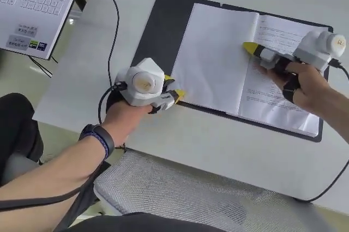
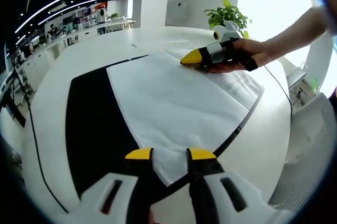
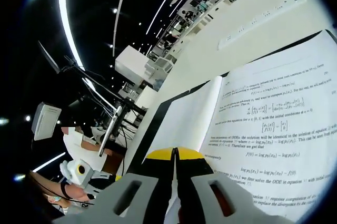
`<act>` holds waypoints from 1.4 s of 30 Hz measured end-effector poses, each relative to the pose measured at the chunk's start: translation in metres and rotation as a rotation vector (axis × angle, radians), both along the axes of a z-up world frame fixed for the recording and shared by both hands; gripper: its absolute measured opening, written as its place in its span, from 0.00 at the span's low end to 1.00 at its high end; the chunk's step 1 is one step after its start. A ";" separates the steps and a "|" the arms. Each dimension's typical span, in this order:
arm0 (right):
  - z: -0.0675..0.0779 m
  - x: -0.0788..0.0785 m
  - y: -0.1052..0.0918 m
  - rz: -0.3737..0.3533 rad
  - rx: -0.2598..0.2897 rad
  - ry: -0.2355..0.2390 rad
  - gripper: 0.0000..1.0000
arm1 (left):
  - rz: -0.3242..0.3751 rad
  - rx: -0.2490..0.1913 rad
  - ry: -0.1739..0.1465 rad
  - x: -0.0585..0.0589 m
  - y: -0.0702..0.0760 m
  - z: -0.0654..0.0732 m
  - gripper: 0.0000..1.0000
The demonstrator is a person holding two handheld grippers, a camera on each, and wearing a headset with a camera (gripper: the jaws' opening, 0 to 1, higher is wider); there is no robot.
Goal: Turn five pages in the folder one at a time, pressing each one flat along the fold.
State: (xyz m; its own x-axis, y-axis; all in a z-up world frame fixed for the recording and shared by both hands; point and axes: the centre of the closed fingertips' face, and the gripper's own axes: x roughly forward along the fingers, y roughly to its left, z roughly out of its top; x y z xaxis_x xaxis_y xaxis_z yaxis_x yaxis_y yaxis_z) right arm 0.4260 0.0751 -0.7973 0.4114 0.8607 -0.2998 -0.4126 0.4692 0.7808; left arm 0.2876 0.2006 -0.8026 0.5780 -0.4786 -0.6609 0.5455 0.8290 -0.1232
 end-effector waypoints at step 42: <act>0.008 -0.172 0.006 0.190 -0.061 0.062 0.00 | -0.007 -0.006 -0.007 0.000 -0.002 -0.003 0.28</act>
State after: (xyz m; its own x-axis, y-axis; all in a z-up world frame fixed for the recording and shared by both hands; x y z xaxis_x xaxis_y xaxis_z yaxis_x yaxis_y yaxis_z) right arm 0.2542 0.0814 -0.7897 0.2225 0.9005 -0.3737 -0.4507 0.4349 0.7796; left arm 0.2872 0.1990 -0.8057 0.5797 -0.4861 -0.6539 0.5519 0.8247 -0.1238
